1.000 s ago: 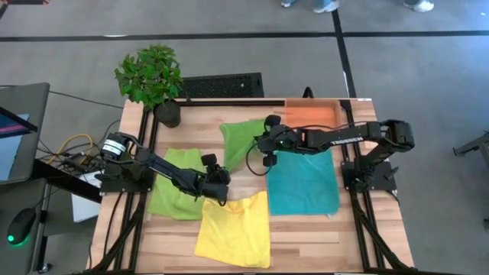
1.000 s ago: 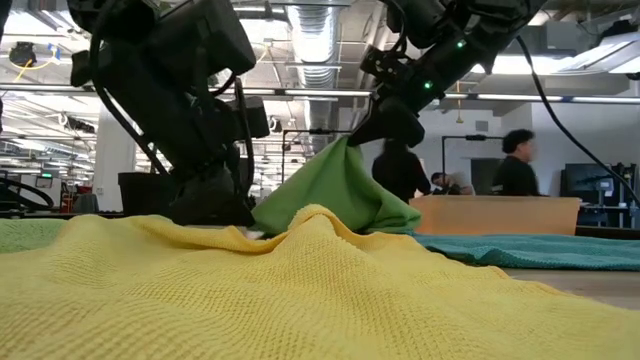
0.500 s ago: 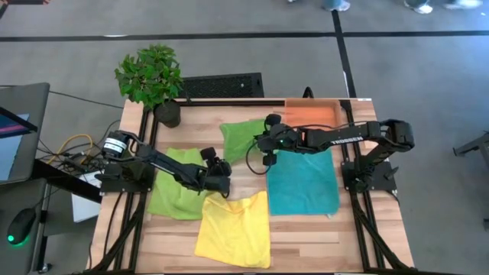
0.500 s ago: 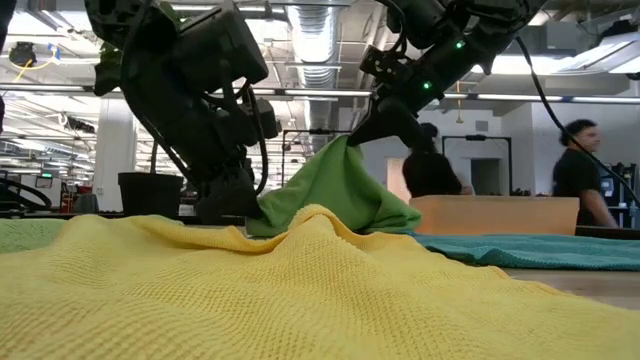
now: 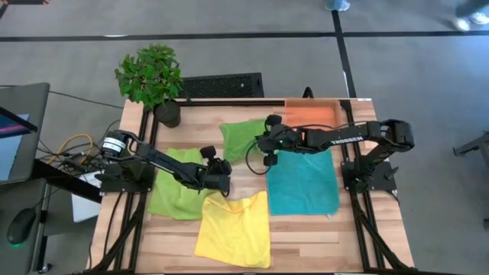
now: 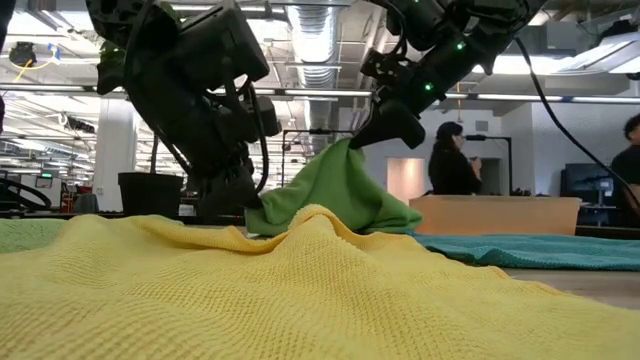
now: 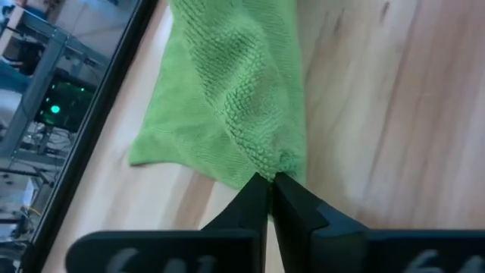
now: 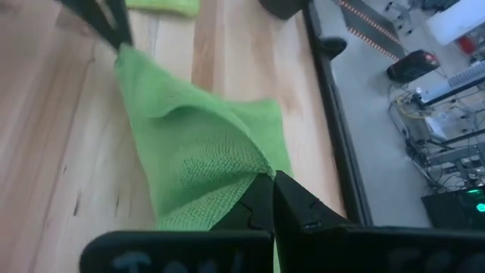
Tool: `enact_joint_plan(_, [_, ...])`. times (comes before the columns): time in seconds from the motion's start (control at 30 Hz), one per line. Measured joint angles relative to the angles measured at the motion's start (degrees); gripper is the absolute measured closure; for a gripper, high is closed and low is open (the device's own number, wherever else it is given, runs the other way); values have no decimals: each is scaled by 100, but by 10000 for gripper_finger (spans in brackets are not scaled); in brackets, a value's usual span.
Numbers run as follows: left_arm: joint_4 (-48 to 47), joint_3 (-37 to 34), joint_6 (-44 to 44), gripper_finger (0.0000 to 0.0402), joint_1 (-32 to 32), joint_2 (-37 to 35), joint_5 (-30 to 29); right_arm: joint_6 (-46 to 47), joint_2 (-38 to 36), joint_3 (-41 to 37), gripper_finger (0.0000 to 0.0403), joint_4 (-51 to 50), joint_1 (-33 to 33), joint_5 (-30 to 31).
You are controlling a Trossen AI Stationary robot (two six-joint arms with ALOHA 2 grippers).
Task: Fold microfiber towels
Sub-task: Fold the green microfiber towel
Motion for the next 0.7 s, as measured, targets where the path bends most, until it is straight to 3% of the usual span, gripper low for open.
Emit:
enact_joint_plan(0.33, [-633,2,4,401,11,-710,175,622,2,0,371,-1108,177,-85])
enact_joint_plan(0.7, [-1622,2,356,401,2,-1249,1901,811,37,0,280,-1593,700,-87])
